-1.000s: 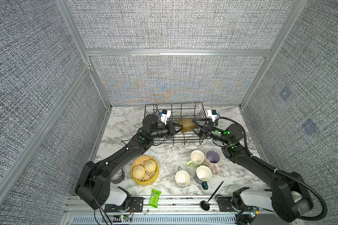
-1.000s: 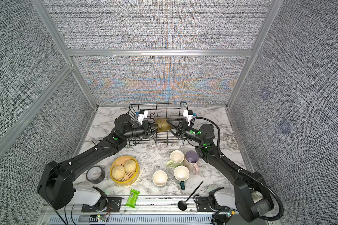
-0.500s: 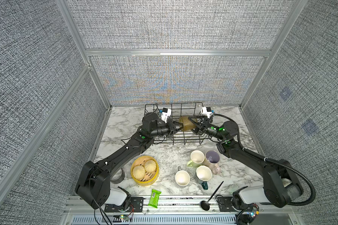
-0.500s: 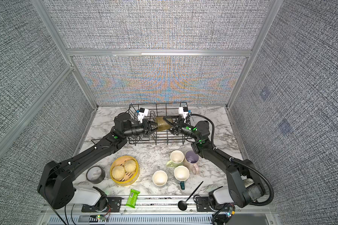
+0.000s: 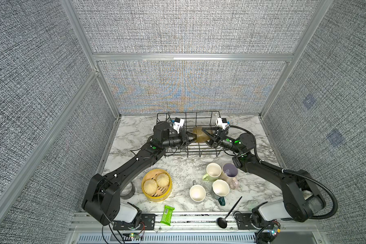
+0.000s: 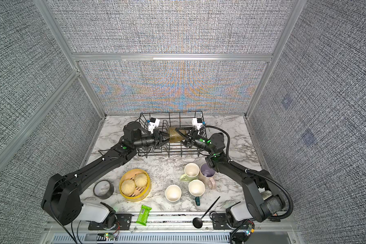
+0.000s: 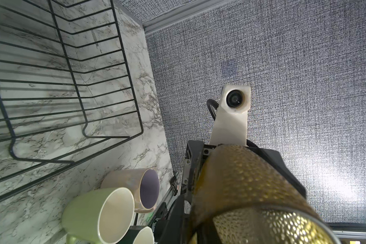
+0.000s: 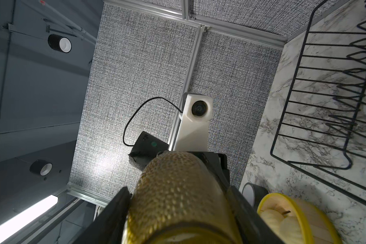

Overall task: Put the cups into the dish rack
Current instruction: 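Grasp the gold cup with the right gripper while the left gripper releases, then carry the gold cup with the right gripper into the dish rack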

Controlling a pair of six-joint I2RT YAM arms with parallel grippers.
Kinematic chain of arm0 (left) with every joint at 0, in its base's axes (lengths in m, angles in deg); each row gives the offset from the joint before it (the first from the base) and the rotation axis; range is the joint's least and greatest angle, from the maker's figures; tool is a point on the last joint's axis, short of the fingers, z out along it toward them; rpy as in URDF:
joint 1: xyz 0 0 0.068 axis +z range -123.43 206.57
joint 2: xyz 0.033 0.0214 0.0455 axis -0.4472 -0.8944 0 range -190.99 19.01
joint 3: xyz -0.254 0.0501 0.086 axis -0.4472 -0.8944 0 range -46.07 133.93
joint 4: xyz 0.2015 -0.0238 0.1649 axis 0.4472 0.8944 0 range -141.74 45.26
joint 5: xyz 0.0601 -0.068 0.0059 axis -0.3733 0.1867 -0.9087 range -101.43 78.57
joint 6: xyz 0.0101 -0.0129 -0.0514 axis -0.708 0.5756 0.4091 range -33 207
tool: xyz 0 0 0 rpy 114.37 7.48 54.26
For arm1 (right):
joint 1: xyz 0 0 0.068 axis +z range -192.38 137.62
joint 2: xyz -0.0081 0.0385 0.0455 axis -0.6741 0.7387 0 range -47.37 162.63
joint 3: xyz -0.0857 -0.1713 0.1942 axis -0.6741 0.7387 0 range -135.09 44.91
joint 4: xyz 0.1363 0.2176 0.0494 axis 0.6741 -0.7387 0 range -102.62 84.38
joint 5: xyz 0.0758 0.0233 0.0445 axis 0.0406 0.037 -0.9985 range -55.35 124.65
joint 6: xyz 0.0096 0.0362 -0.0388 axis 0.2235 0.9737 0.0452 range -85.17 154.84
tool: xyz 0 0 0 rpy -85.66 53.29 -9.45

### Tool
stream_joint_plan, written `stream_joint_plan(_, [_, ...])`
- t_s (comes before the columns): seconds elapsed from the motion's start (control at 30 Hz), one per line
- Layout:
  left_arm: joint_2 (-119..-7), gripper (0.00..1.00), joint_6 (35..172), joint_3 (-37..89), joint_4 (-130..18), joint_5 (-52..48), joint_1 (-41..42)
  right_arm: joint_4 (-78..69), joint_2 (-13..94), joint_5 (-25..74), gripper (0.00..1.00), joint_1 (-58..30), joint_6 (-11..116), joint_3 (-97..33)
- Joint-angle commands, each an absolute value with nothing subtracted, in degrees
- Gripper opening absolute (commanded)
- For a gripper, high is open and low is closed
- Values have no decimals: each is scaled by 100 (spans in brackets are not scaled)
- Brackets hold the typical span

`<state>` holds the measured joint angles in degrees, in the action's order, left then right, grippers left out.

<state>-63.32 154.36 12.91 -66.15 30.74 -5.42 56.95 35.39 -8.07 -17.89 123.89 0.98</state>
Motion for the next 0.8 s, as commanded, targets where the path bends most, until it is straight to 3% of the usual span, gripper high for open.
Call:
stream_joint_plan(0.0, [-6378,23,15404,1255,-6699,3036,-475,5769,3574,-702,63,-1784,12297,-34])
stream_joint_plan(0.07, [-6405,32,15372,1253,-6662,3052,-440,5754,3652,-655,62,-1784,12274,-79])
stream_joint_plan(0.23, [-6458,42,15309,1255,-6513,3066,-305,5687,3985,-675,61,-1844,12149,-328])
stream_joint_plan(0.4, [-6152,50,14555,1323,-5226,2841,-49,4857,4225,-947,61,-2059,11418,-674])
stream_joint_plan(0.6, [-5362,62,13535,1318,-3534,1857,114,2603,4264,-1006,61,-2298,9484,-1387])
stream_joint_plan(0.77, [-4610,74,13002,1146,-2472,1004,134,-2,4269,-122,61,-2357,7140,-2262])
